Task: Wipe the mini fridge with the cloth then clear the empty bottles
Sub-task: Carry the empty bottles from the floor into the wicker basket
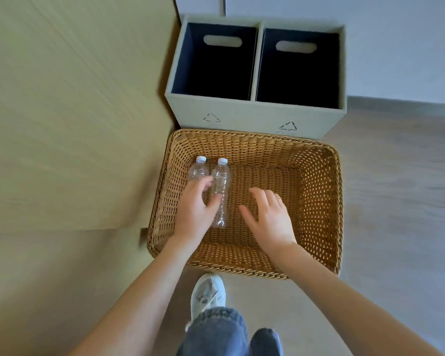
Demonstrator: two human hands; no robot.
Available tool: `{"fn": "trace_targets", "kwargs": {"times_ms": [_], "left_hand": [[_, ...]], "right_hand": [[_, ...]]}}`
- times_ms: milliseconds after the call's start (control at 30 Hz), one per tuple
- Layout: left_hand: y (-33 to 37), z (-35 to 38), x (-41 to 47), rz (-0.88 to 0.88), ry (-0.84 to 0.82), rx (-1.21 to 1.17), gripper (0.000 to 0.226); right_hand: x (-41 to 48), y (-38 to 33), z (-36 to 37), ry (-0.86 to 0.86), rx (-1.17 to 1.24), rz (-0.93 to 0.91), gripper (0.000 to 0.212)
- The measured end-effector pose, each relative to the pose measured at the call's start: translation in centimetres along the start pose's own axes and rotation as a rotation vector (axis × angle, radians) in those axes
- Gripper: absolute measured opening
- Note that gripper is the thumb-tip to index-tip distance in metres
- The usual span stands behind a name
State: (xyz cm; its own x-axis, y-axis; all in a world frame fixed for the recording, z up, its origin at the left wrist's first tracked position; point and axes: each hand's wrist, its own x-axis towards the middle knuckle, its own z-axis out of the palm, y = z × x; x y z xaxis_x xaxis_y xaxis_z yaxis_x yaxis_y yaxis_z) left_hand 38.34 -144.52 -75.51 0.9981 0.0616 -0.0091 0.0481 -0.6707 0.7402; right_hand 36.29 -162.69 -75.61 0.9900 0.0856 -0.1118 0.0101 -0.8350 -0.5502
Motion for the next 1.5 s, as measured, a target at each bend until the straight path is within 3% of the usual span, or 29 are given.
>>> {"fn": "trace_targets", "kwargs": {"times_ms": [333, 567, 700, 900, 1100, 1500], "left_hand": [[26.8, -18.1, -6.3, 0.137, -0.127, 0.033, 0.029], [46.3, -33.6, -13.0, 0.416, -0.136, 0.133, 0.032], [52.3, -39.2, -17.2, 0.603, -0.102, 0.248, 0.04], [54.8, -42.6, -23.1, 0.584, -0.157, 0.439, 0.056], [54.2, -43.1, -28.2, 0.532, -0.17, 0.518, 0.058], [54.0, -49.6, -37.0, 0.253, 0.118, 0.476, 0.049]], "right_hand": [[-9.9, -14.4, -29.0, 0.178, 0.038, 0.047, 0.037], [-19.7, -25.7, -49.9, 0.245, -0.008, -0.024, 0.036], [-25.4, -28.9, -56.8, 0.236, -0.073, -0.064, 0.042], [-32.5, -30.5, -60.0, 0.264, -0.119, -0.072, 0.055], [-37.2, -30.2, -59.7, 0.228, -0.124, -0.083, 0.056], [-37.5, -35.0, -58.7, 0.103, -0.033, -0.308, 0.057]]}}
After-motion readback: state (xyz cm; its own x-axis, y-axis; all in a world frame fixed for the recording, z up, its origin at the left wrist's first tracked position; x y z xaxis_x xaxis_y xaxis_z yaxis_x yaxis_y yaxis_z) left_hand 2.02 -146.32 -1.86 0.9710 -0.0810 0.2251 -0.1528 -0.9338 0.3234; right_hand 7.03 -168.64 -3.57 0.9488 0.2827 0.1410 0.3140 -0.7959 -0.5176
